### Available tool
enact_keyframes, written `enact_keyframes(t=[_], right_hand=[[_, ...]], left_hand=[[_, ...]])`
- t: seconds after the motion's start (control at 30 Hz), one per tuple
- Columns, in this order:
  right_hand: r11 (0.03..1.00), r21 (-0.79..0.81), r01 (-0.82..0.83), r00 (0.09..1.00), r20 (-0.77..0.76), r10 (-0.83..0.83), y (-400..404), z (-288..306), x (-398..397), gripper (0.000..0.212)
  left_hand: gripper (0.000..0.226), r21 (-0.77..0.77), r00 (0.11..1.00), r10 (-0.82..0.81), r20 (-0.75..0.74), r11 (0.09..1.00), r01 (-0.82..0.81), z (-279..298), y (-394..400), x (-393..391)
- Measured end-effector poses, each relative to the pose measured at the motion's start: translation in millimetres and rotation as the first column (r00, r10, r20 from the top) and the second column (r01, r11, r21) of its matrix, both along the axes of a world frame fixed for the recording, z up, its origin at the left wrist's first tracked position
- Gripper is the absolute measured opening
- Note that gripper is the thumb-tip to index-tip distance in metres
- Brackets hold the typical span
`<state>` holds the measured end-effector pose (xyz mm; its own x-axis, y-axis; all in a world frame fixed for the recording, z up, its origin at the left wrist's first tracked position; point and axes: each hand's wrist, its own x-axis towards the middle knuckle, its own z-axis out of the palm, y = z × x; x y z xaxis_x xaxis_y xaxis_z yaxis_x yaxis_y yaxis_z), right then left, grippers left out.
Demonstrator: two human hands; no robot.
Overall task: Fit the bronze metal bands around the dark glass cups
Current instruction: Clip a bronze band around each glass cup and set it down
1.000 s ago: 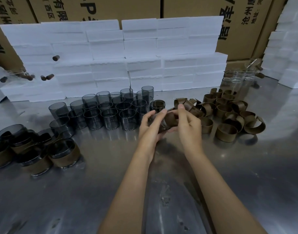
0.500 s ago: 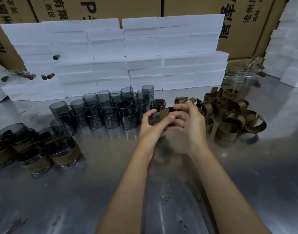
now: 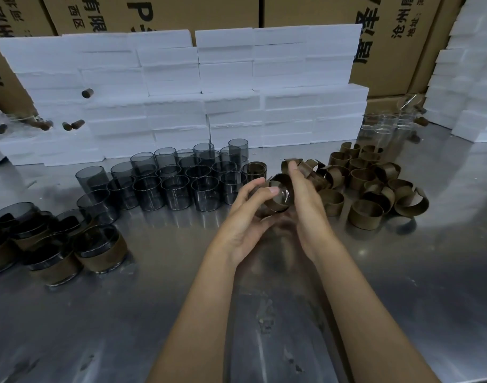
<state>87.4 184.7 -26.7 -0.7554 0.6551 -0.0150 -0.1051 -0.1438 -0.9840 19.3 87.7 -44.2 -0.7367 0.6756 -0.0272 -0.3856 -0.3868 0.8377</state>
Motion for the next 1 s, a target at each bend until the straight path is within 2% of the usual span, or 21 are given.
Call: enact_keyframes(t=[0.03,0.1,0.27,0.43,0.73,0.87,1.0], right_hand=[[0.997,-0.017,-0.073,0.997,0.020,0.074,-0.1,0.1,-0.1,0.060],[0.987,0.013,-0.163,0.986,0.042,0.162,0.0,-0.1,0.6,0.066],[0.972,0.142,-0.190,0.977,0.123,0.173,-0.7,-2.8,2.2,0.075],[0.968,0.198,-0.154,0.984,0.114,0.133,-2.1,-2.4,3.9,0.070],[0.970,0.210,-0.122,0.991,0.075,0.108,-3.8,-5.9,2.0,0.063],[0.979,0.202,0.022,0.999,0.031,-0.029,-4.1,-14.7,-5.4,0.053],[0.969,0.242,0.053,0.997,0.035,-0.063,-4.1,-18.3,-9.9,0.050]], left_hand=[[0.071,-0.004,1.000,-0.012,-0.015,1.000,0.012,-0.4,0.2,0.7],[0.071,-0.019,0.999,-0.020,-0.038,1.000,0.020,-0.5,-2.2,0.8],[0.075,-0.055,0.998,-0.031,-0.058,0.998,0.027,-1.2,-10.7,-1.7],[0.066,-0.055,0.999,-0.045,-0.030,0.998,0.044,0.1,-11.0,-1.0],[0.069,-0.044,0.999,-0.036,0.003,0.998,0.036,4.0,-11.0,0.8],[0.054,-0.022,0.999,-0.053,0.012,0.998,0.053,3.0,-11.7,0.8],[0.059,0.002,0.996,-0.067,0.060,0.998,0.067,6.7,-12.6,2.6]])
